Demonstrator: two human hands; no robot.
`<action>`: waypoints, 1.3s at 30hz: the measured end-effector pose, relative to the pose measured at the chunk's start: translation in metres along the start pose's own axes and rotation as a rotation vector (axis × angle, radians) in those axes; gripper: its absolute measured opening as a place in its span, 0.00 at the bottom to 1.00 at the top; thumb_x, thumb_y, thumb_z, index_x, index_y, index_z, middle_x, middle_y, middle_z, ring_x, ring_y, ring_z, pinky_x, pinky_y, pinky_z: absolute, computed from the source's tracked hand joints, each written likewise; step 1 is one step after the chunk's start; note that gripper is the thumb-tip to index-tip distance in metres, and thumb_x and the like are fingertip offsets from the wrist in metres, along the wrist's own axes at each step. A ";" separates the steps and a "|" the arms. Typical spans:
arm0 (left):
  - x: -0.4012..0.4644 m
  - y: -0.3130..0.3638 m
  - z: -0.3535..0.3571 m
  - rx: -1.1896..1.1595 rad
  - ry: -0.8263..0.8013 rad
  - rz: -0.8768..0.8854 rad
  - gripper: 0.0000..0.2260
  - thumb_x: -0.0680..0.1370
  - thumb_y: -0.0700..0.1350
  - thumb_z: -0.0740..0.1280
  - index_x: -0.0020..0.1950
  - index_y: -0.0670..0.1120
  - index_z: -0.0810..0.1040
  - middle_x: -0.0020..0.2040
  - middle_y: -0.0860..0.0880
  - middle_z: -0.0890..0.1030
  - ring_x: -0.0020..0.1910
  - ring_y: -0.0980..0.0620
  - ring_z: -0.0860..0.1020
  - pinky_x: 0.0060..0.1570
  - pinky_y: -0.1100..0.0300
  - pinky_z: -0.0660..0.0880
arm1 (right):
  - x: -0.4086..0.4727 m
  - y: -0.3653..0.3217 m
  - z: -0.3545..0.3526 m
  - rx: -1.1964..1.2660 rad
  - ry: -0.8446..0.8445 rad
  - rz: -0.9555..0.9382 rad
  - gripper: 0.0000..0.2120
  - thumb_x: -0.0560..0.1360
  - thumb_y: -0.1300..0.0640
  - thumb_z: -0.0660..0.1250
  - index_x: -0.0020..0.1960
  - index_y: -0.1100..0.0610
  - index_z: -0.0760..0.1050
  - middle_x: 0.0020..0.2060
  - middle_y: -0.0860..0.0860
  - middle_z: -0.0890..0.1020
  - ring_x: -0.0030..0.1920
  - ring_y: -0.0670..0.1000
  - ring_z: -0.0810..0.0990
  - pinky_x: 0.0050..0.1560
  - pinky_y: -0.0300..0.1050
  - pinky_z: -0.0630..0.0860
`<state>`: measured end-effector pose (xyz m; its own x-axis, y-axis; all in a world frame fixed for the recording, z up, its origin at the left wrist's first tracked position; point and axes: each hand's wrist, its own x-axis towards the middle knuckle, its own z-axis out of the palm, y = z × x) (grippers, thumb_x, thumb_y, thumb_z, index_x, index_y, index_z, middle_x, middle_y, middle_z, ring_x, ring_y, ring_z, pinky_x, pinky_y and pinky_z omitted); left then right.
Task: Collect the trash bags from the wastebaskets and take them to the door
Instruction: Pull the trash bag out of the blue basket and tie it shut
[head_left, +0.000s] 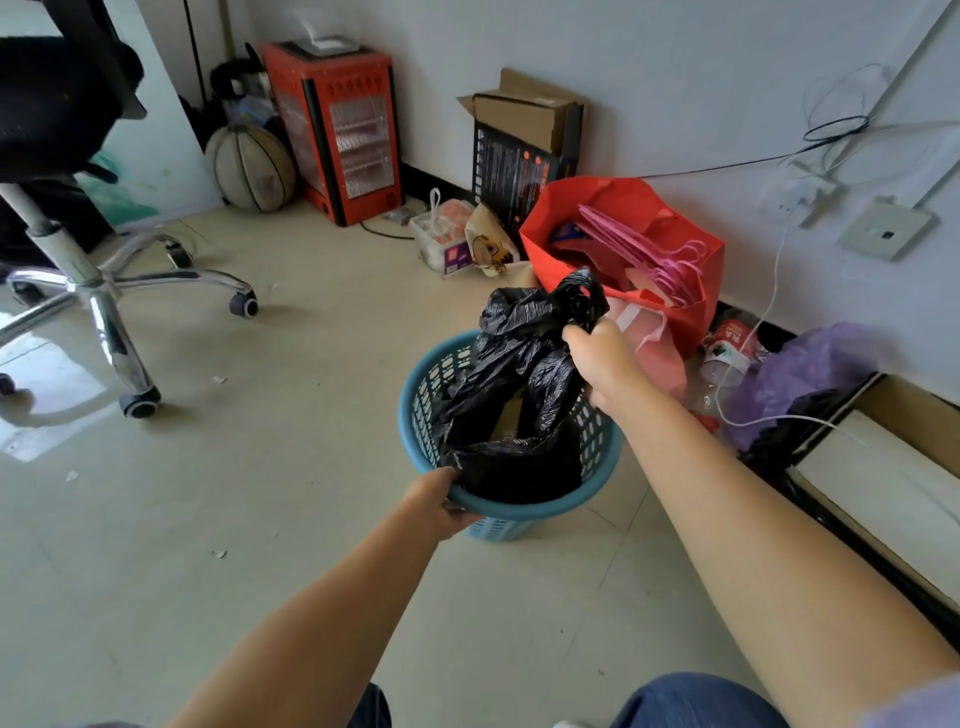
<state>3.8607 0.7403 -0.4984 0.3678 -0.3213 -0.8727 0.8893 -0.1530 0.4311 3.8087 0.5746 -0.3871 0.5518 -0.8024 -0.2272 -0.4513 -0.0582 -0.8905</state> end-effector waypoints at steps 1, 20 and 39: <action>-0.001 0.002 0.000 -0.013 0.006 0.000 0.04 0.80 0.36 0.58 0.53 0.38 0.69 0.40 0.41 0.74 0.37 0.45 0.76 0.51 0.44 0.74 | -0.003 -0.005 -0.004 0.057 0.015 0.005 0.04 0.75 0.59 0.58 0.43 0.56 0.70 0.36 0.55 0.73 0.40 0.54 0.73 0.43 0.46 0.67; 0.017 0.041 -0.056 -0.375 0.120 0.119 0.15 0.77 0.37 0.61 0.63 0.40 0.67 0.64 0.42 0.75 0.63 0.43 0.75 0.40 0.55 0.79 | -0.033 -0.061 -0.064 0.496 0.292 -0.229 0.09 0.74 0.66 0.59 0.39 0.56 0.72 0.33 0.51 0.79 0.33 0.47 0.80 0.39 0.43 0.78; 0.007 0.008 -0.044 -0.253 0.024 0.213 0.24 0.79 0.51 0.62 0.73 0.44 0.61 0.72 0.39 0.65 0.64 0.40 0.74 0.58 0.49 0.75 | -0.050 0.116 -0.022 -0.249 -0.070 0.254 0.13 0.79 0.57 0.56 0.37 0.56 0.58 0.29 0.51 0.60 0.28 0.50 0.60 0.32 0.45 0.56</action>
<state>3.8826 0.7776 -0.5108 0.5565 -0.2981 -0.7755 0.8298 0.1534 0.5365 3.7135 0.5951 -0.4710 0.4432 -0.7678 -0.4627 -0.7324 -0.0125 -0.6808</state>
